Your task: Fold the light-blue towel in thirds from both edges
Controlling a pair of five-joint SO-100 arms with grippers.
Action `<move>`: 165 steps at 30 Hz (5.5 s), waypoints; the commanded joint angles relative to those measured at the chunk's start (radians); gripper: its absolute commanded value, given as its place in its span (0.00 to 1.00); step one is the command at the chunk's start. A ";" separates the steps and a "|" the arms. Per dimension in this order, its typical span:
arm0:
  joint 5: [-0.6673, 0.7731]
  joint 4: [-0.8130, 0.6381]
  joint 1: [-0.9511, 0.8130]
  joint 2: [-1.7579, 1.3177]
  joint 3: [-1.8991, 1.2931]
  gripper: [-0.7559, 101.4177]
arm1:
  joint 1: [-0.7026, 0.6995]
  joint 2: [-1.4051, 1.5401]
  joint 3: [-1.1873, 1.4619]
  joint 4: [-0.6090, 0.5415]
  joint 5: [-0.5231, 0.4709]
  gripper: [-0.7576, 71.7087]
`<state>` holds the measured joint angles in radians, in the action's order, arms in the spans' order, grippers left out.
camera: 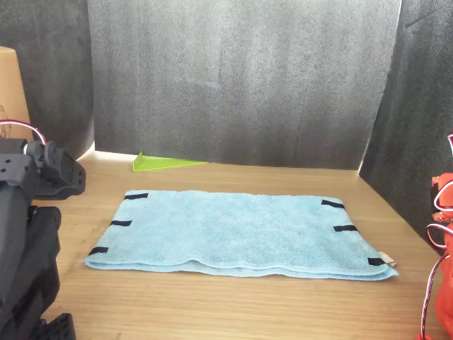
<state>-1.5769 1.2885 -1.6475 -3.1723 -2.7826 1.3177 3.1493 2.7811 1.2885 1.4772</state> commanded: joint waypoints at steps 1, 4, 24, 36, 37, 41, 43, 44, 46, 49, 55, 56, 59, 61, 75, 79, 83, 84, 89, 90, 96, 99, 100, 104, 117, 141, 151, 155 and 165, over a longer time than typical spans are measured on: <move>-0.005 0.009 -0.012 -0.006 -0.005 0.00 | 0.014 -0.002 0.003 -0.002 0.011 0.01; -0.005 0.009 -0.012 -0.006 -0.005 0.00 | 0.017 -0.002 0.003 -0.002 0.008 0.01; -0.087 -0.094 0.005 0.746 0.422 0.06 | 0.029 -0.681 -0.463 -0.067 -0.216 0.02; -0.114 -0.040 0.120 1.092 0.626 0.19 | 0.206 -1.307 -0.962 0.124 -0.160 0.27; -0.112 -0.041 0.121 1.109 0.626 0.20 | 0.215 -1.355 -0.976 0.126 -0.155 0.27; -0.112 -0.043 0.123 1.143 0.614 0.24 | 0.245 -1.470 -0.979 0.098 -0.150 0.29; -0.115 -0.043 0.121 1.146 0.601 0.25 | 0.258 -1.511 -0.979 0.084 -0.141 0.29; -0.118 -0.044 0.121 1.144 0.595 0.25 | 0.262 -1.531 -0.980 0.081 -0.140 0.29; -0.118 -0.049 0.120 1.138 0.583 0.25 | 0.272 -1.572 -0.982 0.074 -0.137 0.29; -0.118 -0.054 0.120 1.132 0.571 0.25 | 0.285 -1.615 -0.974 0.055 -0.127 0.28; -0.117 -0.054 0.135 1.127 0.568 0.25 | 0.333 -1.655 -0.977 0.034 -0.101 0.28; -0.117 -0.054 0.135 1.127 0.566 0.25 | 0.339 -1.661 -0.982 0.034 -0.098 0.28; -0.115 -0.054 0.137 1.123 0.557 0.24 | 0.357 -1.671 -0.994 0.029 -0.092 0.28; -0.117 -0.054 0.137 1.121 0.552 0.24 | 0.360 -1.683 -1.009 0.034 -0.087 0.28; -0.124 -0.049 0.146 1.109 0.543 0.25 | 0.345 -1.773 -1.014 0.005 -0.103 0.30; -0.124 -0.052 0.149 1.112 0.543 0.25 | 0.353 -1.801 -1.014 -0.012 -0.104 0.30; -0.127 -0.054 0.149 1.117 0.543 0.25 | 0.365 -1.818 -1.023 -0.015 -0.106 0.30; -0.127 -0.054 0.150 1.120 0.543 0.25 | 0.365 -1.822 -1.028 -0.014 -0.106 0.30; -0.126 -0.054 0.161 1.126 0.545 0.25 | 0.368 -1.822 -1.034 -0.009 -0.107 0.30; -0.126 -0.054 0.163 1.127 0.545 0.25 | 0.368 -1.818 -1.034 -0.008 -0.107 0.30; -0.118 -0.058 0.189 1.131 0.526 0.24 | 0.379 -1.845 -1.040 -0.003 -0.106 0.30; -0.110 -0.060 0.213 1.129 0.503 0.24 | 0.379 -1.845 -1.040 0.003 -0.106 0.30; -0.109 -0.061 0.216 1.127 0.497 0.24 | 0.380 -1.845 -1.040 0.006 -0.107 0.30; -0.107 -0.075 0.213 1.161 0.495 0.25 | 0.382 -1.850 -1.040 0.008 -0.109 0.30; -0.130 -0.060 0.241 1.382 0.630 0.26 | 0.387 -1.850 -1.040 0.009 -0.112 0.29; -0.183 0.086 0.270 1.743 0.904 0.23 | 0.393 -1.862 -1.049 0.015 -0.124 0.29; -0.176 0.100 0.273 1.767 0.928 0.08 | 0.405 -1.896 -1.078 0.035 -0.137 0.18; -0.176 0.100 0.273 1.764 0.925 0.04 | 0.411 -1.911 -1.088 0.044 -0.147 0.01; -0.170 0.092 0.278 1.732 0.891 0.01 | 0.423 -1.914 -1.088 0.052 -0.155 0.01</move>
<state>-1.7426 1.3744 -1.3683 -1.3944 -1.8745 1.7257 1.2395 1.6889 1.3269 1.3146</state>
